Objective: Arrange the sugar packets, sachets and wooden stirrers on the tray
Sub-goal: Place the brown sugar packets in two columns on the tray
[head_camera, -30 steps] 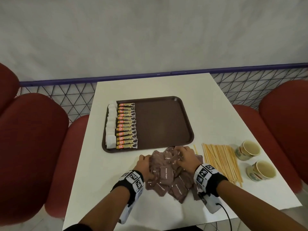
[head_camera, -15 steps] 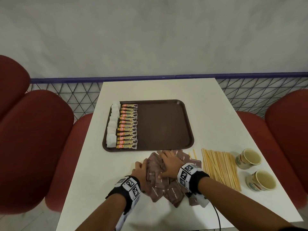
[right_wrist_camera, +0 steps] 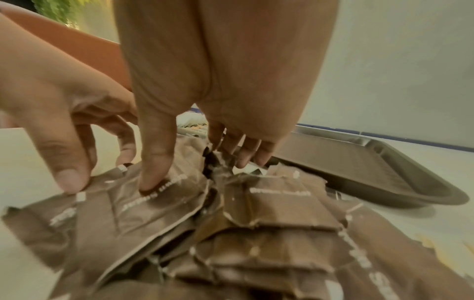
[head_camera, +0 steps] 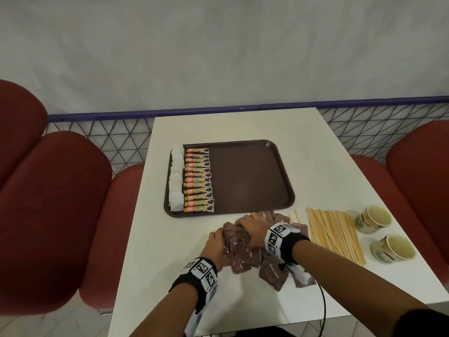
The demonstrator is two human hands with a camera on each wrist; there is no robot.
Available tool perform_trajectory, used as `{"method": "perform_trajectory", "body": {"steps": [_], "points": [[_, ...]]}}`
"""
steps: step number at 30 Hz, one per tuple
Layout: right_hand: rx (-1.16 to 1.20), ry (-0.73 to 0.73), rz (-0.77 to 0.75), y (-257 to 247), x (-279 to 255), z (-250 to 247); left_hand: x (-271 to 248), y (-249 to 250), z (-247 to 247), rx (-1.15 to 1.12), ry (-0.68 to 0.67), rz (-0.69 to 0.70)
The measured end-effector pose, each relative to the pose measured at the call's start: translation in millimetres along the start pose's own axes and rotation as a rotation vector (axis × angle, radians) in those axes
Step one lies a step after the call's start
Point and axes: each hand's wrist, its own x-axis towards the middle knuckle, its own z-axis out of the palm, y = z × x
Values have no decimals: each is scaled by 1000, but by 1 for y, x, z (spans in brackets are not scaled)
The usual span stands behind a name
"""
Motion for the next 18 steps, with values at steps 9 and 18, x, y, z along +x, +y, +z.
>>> {"method": "perform_trajectory", "body": {"steps": [9,18], "points": [[-49,-18,-119,-15,7,7,11,-6,-4,-385,54,-66],[22,-59,-155,-18,23,6,13,-9,-9,-342,92,-75]]}}
